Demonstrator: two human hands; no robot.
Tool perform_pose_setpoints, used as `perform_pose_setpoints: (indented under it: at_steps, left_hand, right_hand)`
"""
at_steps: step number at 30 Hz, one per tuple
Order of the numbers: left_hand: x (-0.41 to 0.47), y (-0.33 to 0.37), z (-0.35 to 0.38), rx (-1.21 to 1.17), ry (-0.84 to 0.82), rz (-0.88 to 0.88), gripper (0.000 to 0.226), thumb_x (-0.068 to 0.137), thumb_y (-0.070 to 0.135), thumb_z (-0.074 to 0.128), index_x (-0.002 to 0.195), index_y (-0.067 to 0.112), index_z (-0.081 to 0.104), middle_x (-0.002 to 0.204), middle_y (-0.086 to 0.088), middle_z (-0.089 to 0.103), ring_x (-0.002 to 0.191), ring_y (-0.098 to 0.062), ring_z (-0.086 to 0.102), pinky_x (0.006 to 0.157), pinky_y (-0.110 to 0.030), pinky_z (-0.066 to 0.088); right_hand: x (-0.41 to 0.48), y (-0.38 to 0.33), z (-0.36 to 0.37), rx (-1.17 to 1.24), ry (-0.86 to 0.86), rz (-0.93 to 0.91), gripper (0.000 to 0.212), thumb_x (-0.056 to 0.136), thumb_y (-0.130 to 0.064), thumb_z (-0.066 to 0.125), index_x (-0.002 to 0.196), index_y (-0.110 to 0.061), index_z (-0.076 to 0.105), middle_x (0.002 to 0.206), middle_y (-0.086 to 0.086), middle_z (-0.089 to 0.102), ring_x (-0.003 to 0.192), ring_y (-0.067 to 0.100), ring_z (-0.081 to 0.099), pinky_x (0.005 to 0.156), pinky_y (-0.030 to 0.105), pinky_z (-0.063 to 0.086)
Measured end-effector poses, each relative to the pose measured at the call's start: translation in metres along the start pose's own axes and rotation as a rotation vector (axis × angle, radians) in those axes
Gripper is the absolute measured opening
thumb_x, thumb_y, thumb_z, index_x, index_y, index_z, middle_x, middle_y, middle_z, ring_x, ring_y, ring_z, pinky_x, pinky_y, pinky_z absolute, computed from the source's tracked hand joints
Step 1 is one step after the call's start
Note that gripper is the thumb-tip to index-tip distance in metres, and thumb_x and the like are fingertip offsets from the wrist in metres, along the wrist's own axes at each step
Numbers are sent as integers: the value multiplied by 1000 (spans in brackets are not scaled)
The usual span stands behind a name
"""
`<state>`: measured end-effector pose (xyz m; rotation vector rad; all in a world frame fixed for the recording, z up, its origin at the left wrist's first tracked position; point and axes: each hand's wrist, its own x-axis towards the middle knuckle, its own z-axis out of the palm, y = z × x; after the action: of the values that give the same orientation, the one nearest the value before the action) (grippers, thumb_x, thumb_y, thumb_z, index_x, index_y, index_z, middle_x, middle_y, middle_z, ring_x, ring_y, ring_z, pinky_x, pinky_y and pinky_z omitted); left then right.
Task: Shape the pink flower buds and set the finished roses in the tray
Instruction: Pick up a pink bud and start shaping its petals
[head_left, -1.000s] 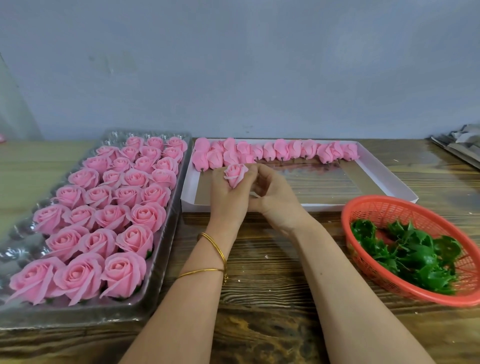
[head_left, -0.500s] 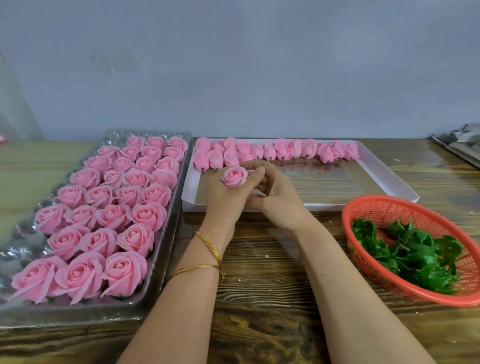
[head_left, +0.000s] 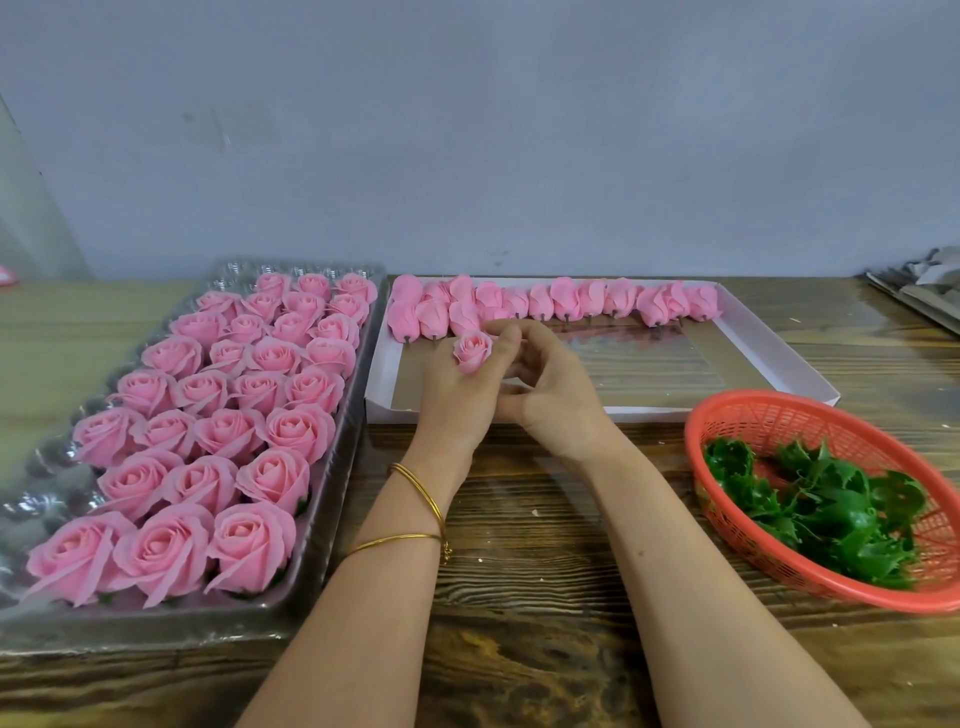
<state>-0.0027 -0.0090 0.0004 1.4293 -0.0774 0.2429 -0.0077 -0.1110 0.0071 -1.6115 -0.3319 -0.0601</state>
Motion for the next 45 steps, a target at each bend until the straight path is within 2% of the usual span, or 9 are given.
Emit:
perform_pose_setpoints:
  at_steps: [7,13,16,19,23,31,37,40,45]
  left_hand:
    - [0,1,-4,13,-12,16,16,82,23,75,87,9,71,79,-4,72,79,-17,70,73,-36,58]
    - [-1,2,-5,-15,-19,33,7,78,17,77,81,21,71,77,4,73,77,-10,69,69,-25,57]
    - [-1,3,-4,-33,-19,-1,2,83,23,73,85,22,71,79,1,74,77,-12,71,65,-23,57]
    - [-2,3,0,-78,2,-31,8,89,23,67,85,18,70,75,0,73,71,-12,71,56,-19,53]
    - [-1,1,0,-42,-6,-26,16,92,30,64,84,18,71,81,-5,74,77,-16,72,64,-26,58]
    - [0,0,-4,37,-18,25,7,84,21,73,84,15,72,79,-3,73,81,-19,70,73,-36,57]
    - [-1,2,-4,42,-23,12,15,83,21,73,88,7,71,80,-4,73,79,-16,70,70,-27,57]
    - [-1,2,-4,33,-24,-19,21,86,26,71,94,7,71,88,-12,73,85,-26,71,78,-39,58]
    - [-1,2,-1,4,-20,-37,17,91,24,65,97,9,71,88,-11,73,84,-24,71,72,-32,58]
  right_hand:
    - [-2,-2,-4,11,-17,25,60,74,24,63,123,-8,54,107,4,67,92,2,68,71,23,58]
    - [-3,-5,-3,-8,-66,23,51,77,20,63,117,-12,59,107,0,70,101,6,67,85,29,58]
    - [-3,-5,-2,20,-71,30,53,74,23,63,116,-8,59,99,-1,71,92,3,69,75,20,55]
    - [-2,-5,0,32,-54,31,57,71,25,67,118,-6,58,102,7,69,89,6,68,73,18,53]
    - [-2,-5,1,10,-24,27,61,70,21,71,123,-5,54,114,23,64,91,15,63,78,25,57]
    - [-4,-7,-3,9,-18,64,59,75,26,60,127,-2,52,104,4,67,87,1,67,77,27,60]
    - [-5,-8,-3,-2,-40,57,56,76,24,60,125,-2,56,104,4,69,93,4,67,87,30,58]
    - [-4,-7,-2,6,-31,59,60,71,26,64,125,0,55,104,8,69,92,10,66,83,26,56]
    - [-3,-7,0,-15,-19,40,65,69,23,70,127,-1,53,116,18,66,102,24,66,85,28,55]
